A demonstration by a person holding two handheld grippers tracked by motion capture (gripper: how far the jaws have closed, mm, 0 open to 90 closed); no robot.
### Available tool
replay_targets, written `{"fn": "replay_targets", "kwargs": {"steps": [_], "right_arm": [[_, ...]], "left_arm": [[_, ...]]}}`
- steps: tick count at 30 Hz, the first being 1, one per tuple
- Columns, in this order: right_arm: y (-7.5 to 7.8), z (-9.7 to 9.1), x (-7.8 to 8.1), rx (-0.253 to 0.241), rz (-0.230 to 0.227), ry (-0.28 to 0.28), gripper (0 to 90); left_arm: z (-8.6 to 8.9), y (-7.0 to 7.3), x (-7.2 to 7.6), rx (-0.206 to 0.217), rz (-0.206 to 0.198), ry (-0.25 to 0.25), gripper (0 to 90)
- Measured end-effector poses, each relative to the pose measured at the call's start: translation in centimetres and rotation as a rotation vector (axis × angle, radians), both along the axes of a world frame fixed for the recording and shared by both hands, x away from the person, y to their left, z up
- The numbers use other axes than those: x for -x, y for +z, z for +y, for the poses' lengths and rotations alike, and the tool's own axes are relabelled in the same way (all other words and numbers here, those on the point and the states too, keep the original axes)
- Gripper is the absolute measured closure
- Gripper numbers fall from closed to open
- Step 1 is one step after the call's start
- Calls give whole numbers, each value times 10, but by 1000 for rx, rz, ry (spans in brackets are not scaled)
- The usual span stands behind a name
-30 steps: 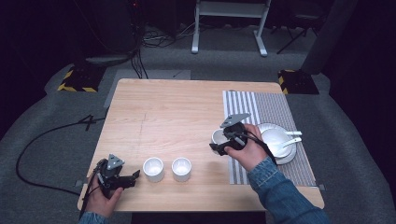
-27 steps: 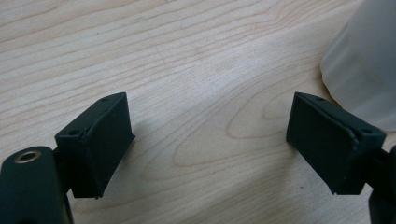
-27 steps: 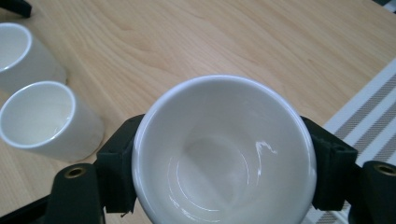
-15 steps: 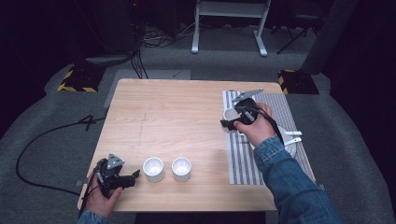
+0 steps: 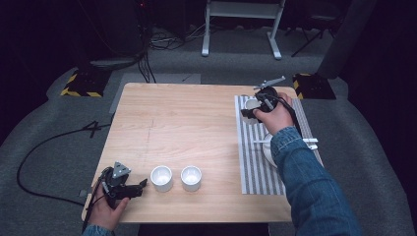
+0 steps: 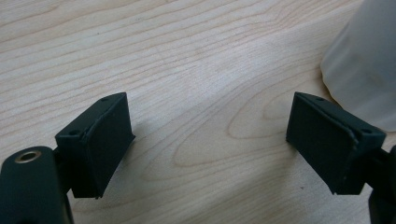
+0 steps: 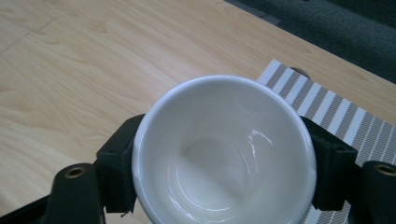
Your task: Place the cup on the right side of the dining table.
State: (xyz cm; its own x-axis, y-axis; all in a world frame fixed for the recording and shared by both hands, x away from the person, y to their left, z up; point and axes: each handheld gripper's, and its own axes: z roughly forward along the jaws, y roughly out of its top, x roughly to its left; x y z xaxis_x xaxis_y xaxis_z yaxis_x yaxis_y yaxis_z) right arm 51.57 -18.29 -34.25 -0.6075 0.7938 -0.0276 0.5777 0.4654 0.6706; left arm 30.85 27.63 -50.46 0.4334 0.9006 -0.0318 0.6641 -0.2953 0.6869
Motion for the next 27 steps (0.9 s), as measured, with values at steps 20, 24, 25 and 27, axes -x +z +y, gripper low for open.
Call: {"fn": "replay_targets", "kwargs": {"steps": [20, 24, 25, 27], "right_arm": [[-23, -14, -75, 31, 15, -180, 271], [-35, -18, -85, 32, 28, -213, 271], [-39, -19, -87, 50, 33, -224, 271], [-43, -19, -89, 76, 38, -237, 271]], "left_arm": [[0, 0, 0, 2, 0, 1, 148], [0, 0, 0, 0, 0, 0, 148], [0, 0, 0, 0, 0, 0, 148], [0, 0, 0, 0, 0, 0, 148]]}}
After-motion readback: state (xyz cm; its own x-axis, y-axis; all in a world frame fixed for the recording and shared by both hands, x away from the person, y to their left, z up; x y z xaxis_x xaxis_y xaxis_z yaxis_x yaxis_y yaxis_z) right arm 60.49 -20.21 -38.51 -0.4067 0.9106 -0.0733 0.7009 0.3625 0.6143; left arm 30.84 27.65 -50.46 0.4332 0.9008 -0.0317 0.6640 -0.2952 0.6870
